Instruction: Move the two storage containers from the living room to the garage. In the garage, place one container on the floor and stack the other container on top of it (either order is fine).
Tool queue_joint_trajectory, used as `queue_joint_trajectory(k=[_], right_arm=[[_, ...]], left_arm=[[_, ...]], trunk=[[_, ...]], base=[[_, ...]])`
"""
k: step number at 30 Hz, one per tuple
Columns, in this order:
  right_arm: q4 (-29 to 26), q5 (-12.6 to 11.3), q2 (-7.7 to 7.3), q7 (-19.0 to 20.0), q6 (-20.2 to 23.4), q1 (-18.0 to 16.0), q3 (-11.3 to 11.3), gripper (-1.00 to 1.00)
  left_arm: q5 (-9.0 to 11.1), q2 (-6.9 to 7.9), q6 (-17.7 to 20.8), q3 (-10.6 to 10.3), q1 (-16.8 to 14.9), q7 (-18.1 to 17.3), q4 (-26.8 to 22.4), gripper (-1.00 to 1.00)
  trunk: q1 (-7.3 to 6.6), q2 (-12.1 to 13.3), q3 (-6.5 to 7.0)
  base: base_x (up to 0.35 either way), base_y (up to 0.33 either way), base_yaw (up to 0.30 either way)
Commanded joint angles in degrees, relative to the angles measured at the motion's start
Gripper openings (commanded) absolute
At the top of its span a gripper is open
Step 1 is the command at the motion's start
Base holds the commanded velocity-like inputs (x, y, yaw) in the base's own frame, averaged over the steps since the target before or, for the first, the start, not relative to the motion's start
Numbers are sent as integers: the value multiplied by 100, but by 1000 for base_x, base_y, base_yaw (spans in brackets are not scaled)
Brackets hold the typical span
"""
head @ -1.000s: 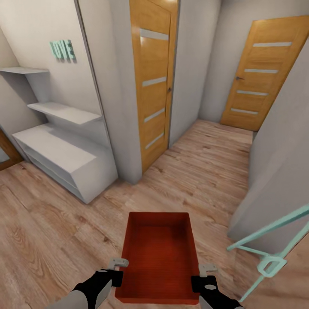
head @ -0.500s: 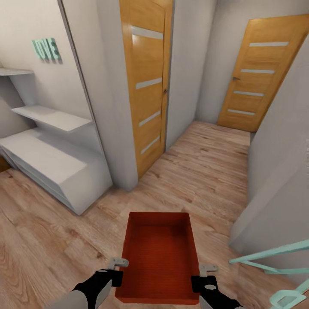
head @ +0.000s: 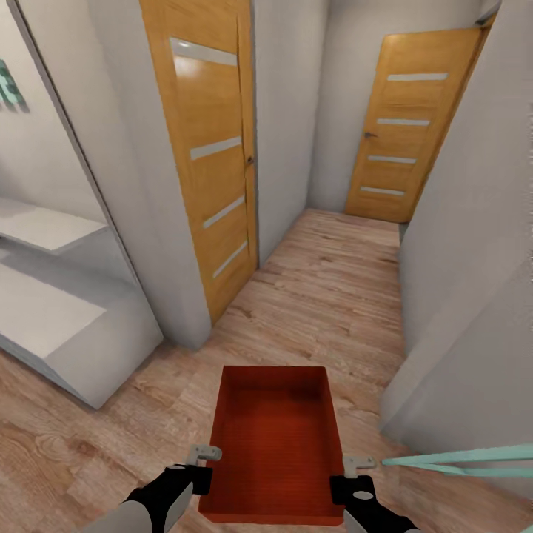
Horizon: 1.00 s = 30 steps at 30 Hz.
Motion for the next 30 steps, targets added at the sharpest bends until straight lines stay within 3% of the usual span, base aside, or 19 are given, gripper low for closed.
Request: queue_joint_trajectory(k=[1, 11, 30], right_arm=[[9, -29, -2, -31, -34, -7, -20, -100], [9, -29, -2, -31, -34, -7, -20, -100], [9, -29, -2, -31, -34, -7, -20, -100]], left_arm=[[-100, 1, 36, 4, 1, 25, -13, -100], [-100, 1, 35, 4, 1, 25, -13, -100], [-100, 1, 36, 4, 1, 25, -13, -100]], trunk=[[4, -4, -6], [4, -4, -6], [4, -4, -6]], base=[[325, 0, -248], [325, 0, -242], [325, 0, -9]])
